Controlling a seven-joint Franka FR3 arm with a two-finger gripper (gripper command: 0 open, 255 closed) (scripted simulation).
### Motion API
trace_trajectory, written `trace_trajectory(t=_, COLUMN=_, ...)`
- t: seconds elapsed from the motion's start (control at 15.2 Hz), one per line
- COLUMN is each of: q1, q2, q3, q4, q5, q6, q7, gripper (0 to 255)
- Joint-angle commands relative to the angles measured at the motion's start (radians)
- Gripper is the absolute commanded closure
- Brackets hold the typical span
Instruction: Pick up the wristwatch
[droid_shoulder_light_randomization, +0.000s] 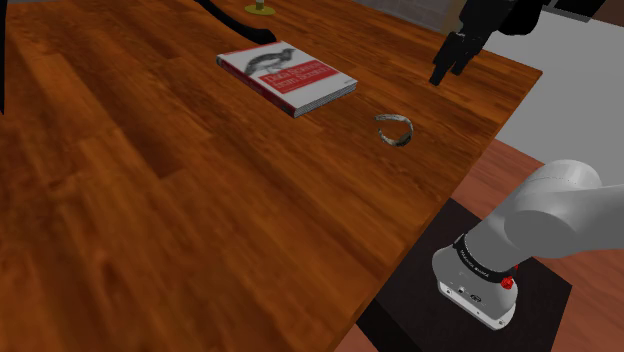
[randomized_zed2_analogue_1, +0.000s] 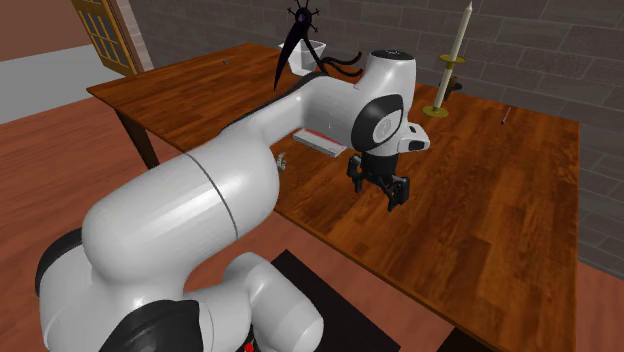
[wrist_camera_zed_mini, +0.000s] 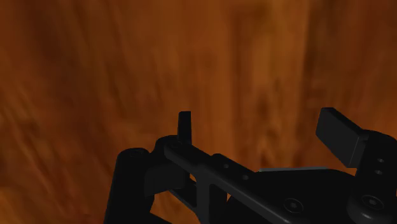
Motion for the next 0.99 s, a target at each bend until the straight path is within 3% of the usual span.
trace_trajectory(t=0.0, q1=0.000, q2=0.000, q3=0.000, q4=0.000, q5=0.000, q6=0.000, q7=0.000, gripper=0)
trace_trajectory(t=0.92, q1=0.107, q2=-0.029, q3=0.298, q4=0.071, q5=0.238, q6=-0.080, q7=0.319, gripper=0)
